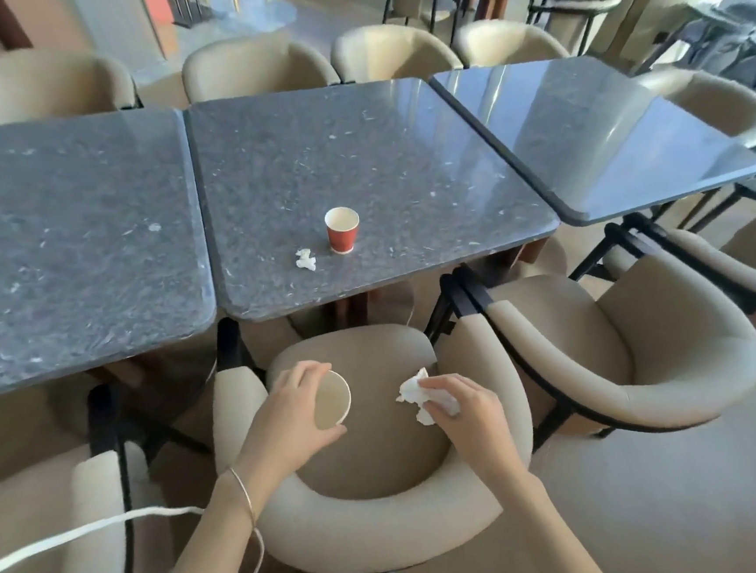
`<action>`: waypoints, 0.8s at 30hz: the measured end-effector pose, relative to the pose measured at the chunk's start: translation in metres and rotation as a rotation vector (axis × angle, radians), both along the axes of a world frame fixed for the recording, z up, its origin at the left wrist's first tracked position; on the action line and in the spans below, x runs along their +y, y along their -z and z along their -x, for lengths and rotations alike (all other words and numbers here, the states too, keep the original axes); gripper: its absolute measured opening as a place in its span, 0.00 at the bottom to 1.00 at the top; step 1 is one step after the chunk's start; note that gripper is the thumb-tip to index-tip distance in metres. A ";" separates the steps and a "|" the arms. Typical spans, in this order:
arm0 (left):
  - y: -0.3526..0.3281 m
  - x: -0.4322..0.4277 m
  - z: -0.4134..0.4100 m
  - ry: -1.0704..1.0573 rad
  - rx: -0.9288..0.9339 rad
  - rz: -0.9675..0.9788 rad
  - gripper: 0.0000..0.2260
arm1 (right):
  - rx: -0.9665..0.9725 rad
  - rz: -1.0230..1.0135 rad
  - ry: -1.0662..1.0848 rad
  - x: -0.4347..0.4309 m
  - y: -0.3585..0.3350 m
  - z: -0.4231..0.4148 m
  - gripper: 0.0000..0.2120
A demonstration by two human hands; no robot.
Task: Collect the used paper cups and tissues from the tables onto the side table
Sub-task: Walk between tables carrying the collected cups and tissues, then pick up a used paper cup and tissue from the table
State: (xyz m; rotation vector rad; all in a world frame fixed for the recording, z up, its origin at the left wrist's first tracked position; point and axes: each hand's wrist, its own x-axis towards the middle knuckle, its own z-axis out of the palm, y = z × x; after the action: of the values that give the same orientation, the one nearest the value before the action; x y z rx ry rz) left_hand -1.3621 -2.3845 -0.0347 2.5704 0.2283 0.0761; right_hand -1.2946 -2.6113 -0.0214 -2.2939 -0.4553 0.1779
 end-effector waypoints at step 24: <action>0.085 0.205 -0.235 -0.214 0.066 0.023 0.34 | -0.045 -0.054 -0.056 0.285 0.132 -0.278 0.13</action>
State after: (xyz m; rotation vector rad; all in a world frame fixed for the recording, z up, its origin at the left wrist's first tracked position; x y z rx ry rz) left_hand -1.1268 -2.1791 -0.1198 2.5191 0.5258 0.0672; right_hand -1.0164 -2.3266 -0.1532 -2.2369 -0.5415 0.1406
